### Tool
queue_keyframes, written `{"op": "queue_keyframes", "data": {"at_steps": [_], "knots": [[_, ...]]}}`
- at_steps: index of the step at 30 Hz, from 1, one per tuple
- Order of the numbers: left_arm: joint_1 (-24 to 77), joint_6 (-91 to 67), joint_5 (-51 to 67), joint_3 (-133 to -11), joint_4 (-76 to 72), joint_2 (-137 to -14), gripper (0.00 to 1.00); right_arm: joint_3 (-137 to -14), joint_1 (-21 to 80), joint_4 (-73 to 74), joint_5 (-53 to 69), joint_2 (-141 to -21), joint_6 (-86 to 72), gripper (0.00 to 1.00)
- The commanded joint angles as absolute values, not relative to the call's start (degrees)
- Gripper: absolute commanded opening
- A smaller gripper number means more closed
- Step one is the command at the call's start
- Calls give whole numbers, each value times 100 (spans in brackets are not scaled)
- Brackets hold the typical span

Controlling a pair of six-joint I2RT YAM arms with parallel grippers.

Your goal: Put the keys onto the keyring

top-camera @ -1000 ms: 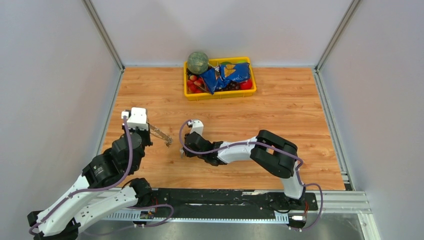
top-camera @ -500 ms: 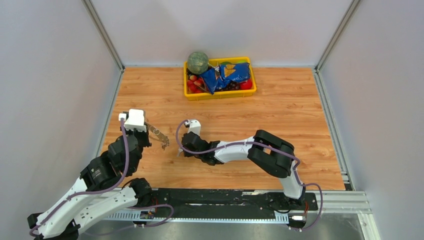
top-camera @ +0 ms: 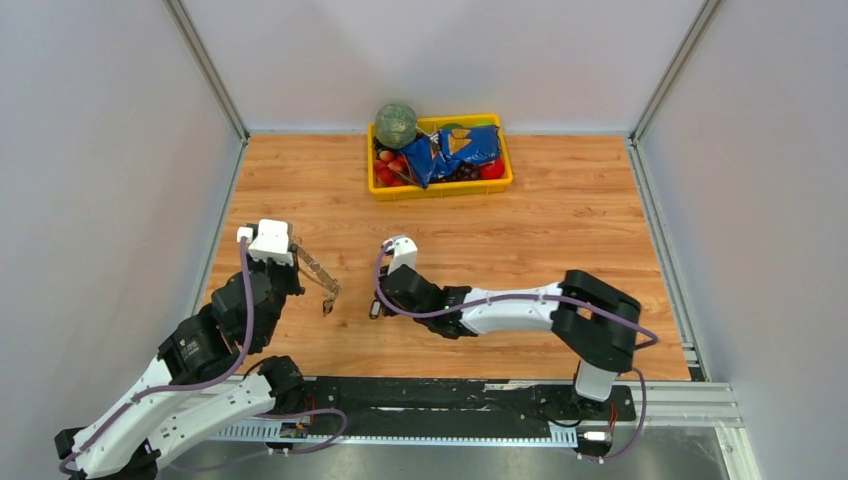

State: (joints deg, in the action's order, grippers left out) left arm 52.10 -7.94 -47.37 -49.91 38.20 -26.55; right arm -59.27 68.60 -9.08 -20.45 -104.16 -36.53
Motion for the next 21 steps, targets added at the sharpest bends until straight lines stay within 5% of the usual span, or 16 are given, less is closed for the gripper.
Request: {"op": "queue_keyframes", "data": {"at_steps": [1, 12, 21], "knots": [[5211, -573, -4373, -5138, 3409, -2674, 0, -5488, 6879, -1235, -2036, -9361, -3272, 0], [5207, -179, -2454, -5362, 3095, -2898, 0, -4467, 6762, -1531, -1090, -7003, -1949, 0], [5207, 167, -577, -5584, 2809, -3168, 0, -4773, 6602, -762, -735, -5646, -1223, 0]]}}
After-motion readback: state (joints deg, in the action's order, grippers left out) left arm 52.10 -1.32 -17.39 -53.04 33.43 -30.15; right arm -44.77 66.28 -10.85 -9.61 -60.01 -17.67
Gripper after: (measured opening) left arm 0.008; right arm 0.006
